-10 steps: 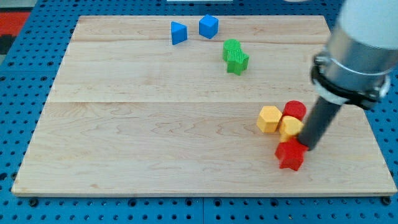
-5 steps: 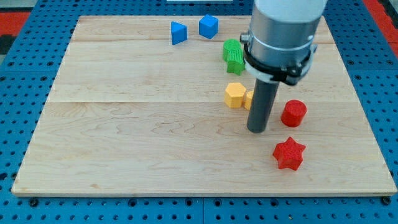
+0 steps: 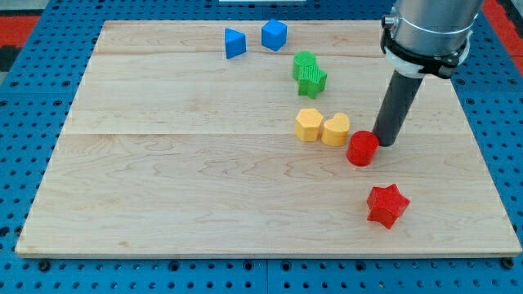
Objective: Separate the yellow blocks from the red blocks
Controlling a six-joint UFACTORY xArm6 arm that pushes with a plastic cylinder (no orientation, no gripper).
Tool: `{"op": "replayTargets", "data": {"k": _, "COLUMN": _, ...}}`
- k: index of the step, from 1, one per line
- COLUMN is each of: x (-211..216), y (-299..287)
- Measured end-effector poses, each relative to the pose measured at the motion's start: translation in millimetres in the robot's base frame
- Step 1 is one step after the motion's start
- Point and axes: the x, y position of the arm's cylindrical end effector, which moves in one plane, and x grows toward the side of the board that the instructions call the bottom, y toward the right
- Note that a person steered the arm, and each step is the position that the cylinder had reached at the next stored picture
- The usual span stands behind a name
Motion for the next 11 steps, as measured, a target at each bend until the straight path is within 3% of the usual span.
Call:
{"op": "replayTargets", "data": {"k": 1, "x": 34, "y": -28}}
{"op": "replayTargets", "data": {"k": 3, "x": 30, "y": -42}}
{"op": "replayTargets", "data": {"k": 6, "x": 15, "y": -146}}
{"op": "replayTargets", "data": {"k": 7, "x": 31, "y": -180}}
{"op": "replayTargets", "data": {"k": 8, "x": 49, "y": -146}}
{"op": "replayTargets", "data": {"k": 9, "x": 30, "y": -151}}
{"op": "replayTargets", "data": {"k": 10, "x": 46, "y": -141}}
{"op": "replayTargets", "data": {"k": 11, "x": 98, "y": -124}}
